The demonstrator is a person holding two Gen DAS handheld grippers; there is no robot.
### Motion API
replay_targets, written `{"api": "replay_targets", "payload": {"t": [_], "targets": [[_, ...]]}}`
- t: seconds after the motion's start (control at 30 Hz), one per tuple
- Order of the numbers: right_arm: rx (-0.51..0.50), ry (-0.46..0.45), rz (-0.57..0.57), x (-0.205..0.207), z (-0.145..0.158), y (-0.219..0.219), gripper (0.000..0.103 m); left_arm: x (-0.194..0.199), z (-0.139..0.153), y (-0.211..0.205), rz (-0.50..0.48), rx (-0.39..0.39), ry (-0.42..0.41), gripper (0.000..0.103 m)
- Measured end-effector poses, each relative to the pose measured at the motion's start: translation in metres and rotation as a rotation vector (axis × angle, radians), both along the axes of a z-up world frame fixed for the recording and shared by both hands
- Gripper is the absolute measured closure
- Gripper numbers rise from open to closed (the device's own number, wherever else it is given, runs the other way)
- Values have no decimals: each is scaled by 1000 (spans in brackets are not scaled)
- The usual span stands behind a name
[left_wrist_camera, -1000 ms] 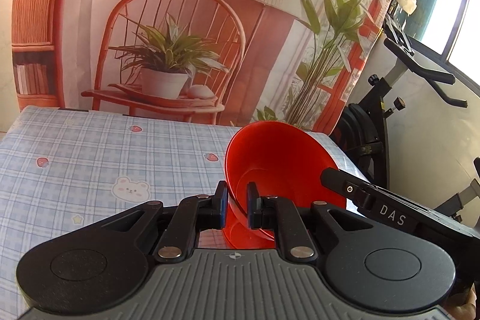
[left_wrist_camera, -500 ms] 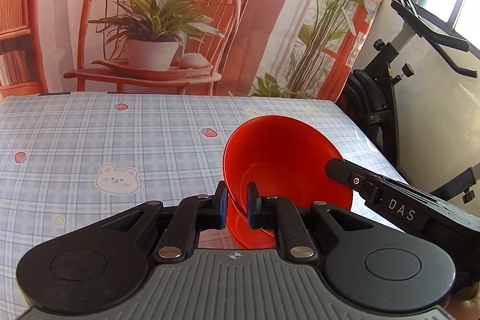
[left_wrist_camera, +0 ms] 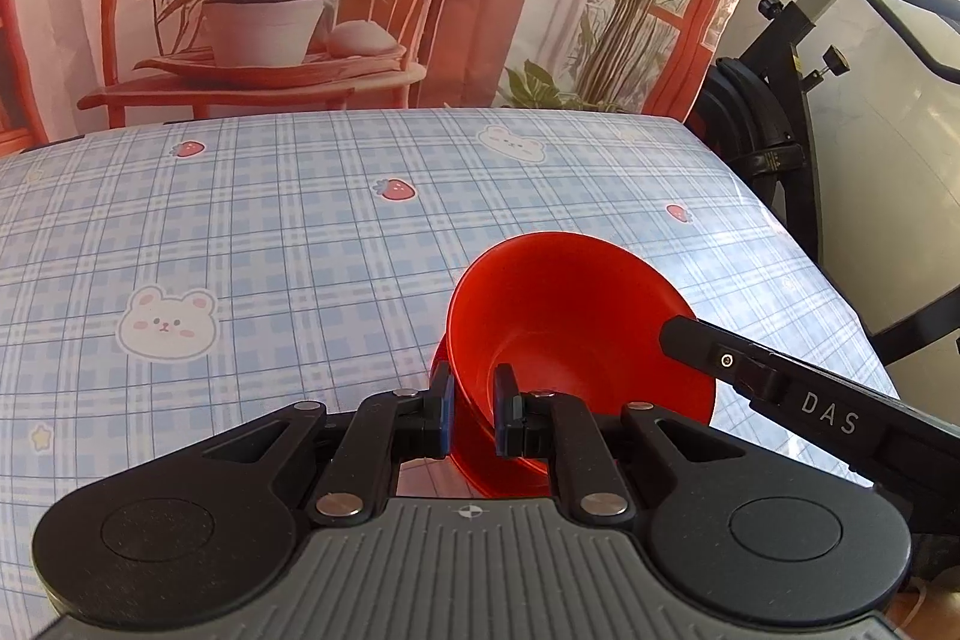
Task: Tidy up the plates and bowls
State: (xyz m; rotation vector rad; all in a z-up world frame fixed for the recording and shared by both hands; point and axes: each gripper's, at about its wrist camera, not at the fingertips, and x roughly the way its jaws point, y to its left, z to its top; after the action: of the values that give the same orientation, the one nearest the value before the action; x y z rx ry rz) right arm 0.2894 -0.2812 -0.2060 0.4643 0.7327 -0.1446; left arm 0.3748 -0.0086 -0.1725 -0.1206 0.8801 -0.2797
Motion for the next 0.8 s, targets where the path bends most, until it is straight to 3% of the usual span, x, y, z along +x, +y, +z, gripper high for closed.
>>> {"api": "replay_targets", "payload": {"t": [0.8], "targets": [[46, 29, -5, -1, -16, -9, 98, -1, -2, -9, -29, 45, -5, 89]]}}
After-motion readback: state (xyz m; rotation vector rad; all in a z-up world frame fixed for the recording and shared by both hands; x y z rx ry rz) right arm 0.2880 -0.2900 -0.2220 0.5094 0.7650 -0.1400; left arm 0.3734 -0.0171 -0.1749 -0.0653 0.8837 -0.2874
